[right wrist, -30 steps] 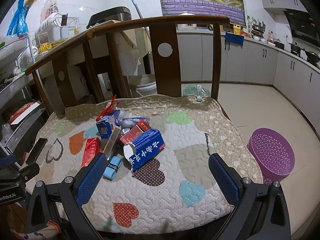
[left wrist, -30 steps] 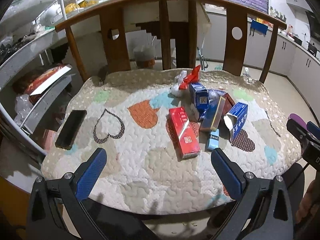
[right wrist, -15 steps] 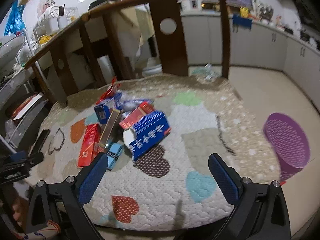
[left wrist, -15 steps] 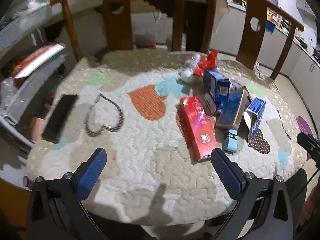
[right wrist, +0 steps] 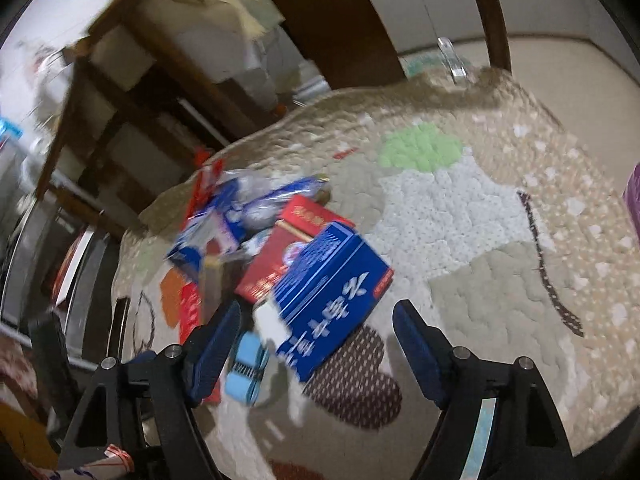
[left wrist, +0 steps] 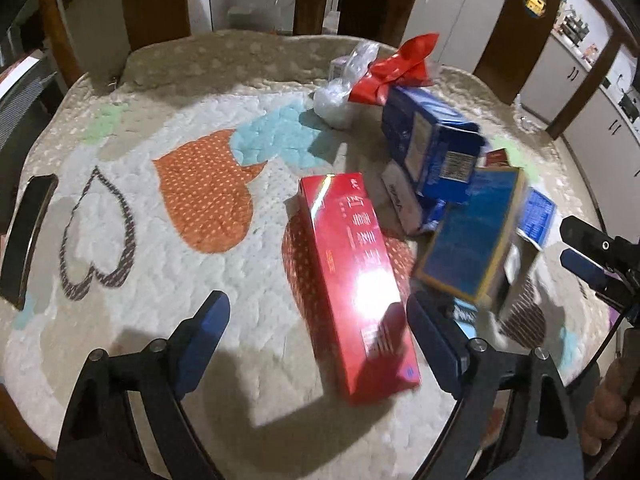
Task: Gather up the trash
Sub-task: 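Grasp the red ointment box with the left tool while the right grasps the blue box, then carry both boxes over the purple basket and open both tools to drop them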
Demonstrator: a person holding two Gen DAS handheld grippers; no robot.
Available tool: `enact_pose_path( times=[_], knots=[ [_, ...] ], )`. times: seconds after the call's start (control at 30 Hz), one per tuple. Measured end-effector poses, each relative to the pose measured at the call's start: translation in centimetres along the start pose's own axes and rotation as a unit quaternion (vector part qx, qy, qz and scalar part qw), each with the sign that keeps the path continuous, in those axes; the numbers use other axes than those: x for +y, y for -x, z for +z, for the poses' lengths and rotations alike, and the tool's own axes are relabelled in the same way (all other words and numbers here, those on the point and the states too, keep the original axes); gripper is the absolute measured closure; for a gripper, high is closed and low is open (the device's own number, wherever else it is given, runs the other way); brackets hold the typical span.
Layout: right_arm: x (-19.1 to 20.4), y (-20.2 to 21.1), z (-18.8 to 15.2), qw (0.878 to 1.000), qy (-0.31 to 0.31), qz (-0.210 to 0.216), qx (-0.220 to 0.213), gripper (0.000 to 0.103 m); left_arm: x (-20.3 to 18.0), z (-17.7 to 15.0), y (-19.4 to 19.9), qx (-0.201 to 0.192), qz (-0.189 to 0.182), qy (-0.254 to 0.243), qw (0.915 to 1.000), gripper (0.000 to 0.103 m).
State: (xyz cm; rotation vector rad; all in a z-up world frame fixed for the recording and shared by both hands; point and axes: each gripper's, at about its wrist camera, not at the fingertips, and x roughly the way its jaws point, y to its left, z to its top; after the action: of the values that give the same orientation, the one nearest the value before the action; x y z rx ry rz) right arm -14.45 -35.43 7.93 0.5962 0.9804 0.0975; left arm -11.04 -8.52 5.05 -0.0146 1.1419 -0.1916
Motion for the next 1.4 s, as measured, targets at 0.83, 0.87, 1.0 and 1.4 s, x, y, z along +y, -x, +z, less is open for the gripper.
enact_pose_path(
  times=[0.83,0.87,1.0,1.4],
  knots=[
    [-1.8,-1.8,0.3,0.999,-0.028,0.039,0.002,0.05,-1.3,-1.0,3.3,-0.042,-0.023,-0.021,0.9986,0.064],
    [-1.9,-1.2,0.3,0.999,-0.025,0.038,-0.004,0.05,-2.1,-1.1,4.2,-0.05,-0.026,-0.034,0.9978,0.064],
    [-2.5,2.1,0.8,0.999,-0.001,0.004,-0.042,0.05,-5.5,-1.2,6.4,-0.075,-0.043,-0.084,0.9927,0.064],
    [-11.9,11.3,1.9,0.98,-0.004,-0.155,-0.121,0.05,-18.8,0.6,7.8,-0.084,-0.107,-0.21,0.9681,0.064]
  ],
)
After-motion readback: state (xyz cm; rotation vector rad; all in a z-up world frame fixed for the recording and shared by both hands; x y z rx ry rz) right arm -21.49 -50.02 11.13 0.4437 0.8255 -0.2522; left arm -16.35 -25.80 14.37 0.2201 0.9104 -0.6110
